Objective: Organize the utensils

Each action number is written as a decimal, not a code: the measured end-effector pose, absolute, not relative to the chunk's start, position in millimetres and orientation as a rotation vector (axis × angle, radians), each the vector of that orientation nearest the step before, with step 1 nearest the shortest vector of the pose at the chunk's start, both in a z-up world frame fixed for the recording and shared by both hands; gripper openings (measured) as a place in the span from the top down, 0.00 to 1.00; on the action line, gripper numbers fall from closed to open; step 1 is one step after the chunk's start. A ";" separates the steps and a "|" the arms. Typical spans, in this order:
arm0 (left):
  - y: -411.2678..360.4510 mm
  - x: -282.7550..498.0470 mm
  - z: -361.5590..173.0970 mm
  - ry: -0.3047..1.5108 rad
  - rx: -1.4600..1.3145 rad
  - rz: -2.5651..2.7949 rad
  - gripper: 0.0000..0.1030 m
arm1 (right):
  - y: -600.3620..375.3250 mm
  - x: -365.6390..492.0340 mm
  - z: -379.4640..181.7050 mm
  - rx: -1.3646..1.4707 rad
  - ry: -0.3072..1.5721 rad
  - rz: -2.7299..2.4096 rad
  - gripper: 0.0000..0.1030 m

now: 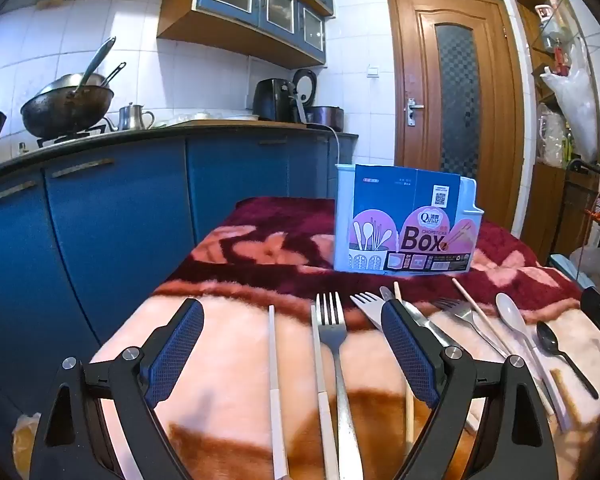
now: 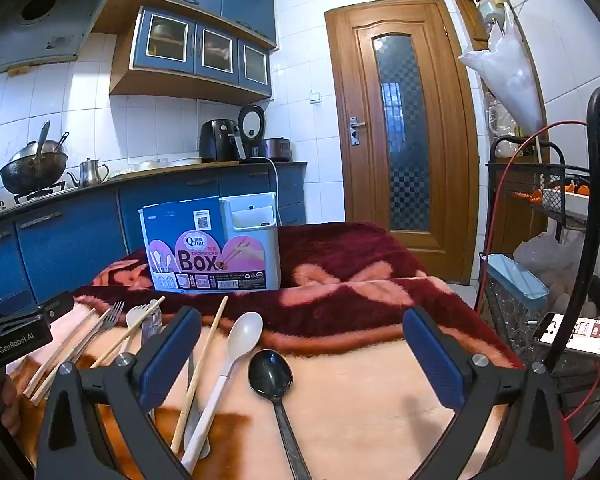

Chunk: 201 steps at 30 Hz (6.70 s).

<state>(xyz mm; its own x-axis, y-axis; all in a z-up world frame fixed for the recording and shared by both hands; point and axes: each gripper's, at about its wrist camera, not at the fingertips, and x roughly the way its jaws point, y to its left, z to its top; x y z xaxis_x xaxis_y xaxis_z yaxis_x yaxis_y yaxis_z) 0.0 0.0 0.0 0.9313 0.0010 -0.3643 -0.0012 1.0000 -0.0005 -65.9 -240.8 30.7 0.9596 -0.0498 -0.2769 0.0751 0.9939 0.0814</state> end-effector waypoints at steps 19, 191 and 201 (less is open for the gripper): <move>0.0 0.0 0.0 0.373 -0.005 -0.001 0.12 | -241.1 -66.2 30.5 0.093 0.277 -0.063 0.00; 21.9 67.6 36.8 0.929 -0.088 -0.298 0.95 | -248.4 29.3 30.2 -0.003 1.087 0.275 0.66; 17.7 65.0 41.5 0.873 -0.083 -0.301 0.95 | -234.2 35.4 18.4 -0.095 1.119 0.223 0.74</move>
<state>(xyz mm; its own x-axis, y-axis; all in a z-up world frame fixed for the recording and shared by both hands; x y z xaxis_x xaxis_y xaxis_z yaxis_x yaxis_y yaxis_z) 65.0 17.7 41.5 0.6032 -0.2935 -0.7416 0.2260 0.9546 -0.1940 35.4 -234.2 18.4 0.4170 0.1297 -0.8996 -0.2252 0.9736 0.0360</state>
